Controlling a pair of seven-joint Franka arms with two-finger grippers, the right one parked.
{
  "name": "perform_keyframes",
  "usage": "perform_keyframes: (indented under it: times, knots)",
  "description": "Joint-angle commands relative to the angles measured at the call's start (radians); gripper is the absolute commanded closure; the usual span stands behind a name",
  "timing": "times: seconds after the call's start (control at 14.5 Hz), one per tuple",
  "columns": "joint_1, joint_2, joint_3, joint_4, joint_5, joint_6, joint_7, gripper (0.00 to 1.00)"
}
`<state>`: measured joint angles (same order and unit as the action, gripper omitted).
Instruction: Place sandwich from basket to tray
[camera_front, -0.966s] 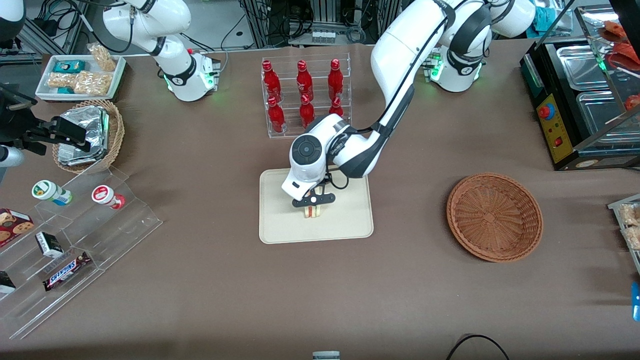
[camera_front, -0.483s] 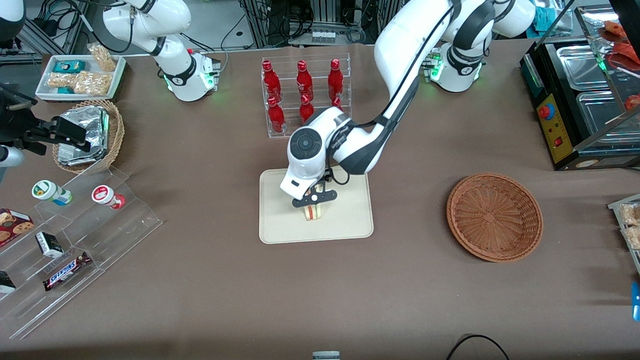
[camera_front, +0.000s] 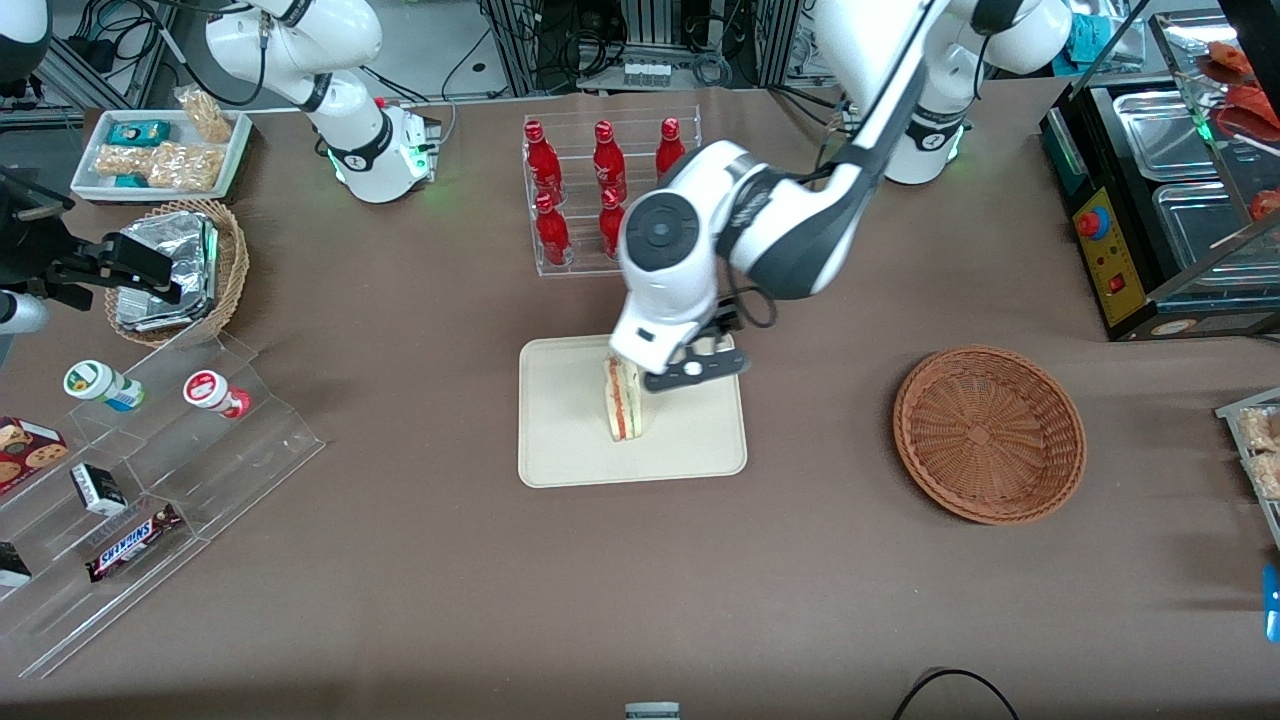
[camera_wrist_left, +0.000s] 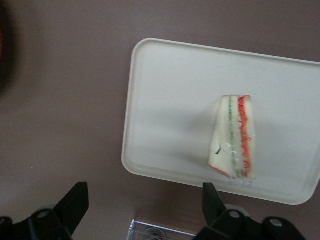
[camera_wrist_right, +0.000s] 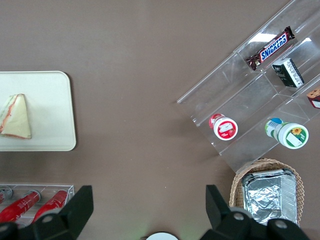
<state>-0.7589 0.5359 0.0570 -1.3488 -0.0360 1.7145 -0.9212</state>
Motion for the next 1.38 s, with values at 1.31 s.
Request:
perform_keyframes:
  times: [1.31]
  knots:
    - [0.676,-0.564,-0.089,-0.366,0.059,-0.164,0.942,0.0]
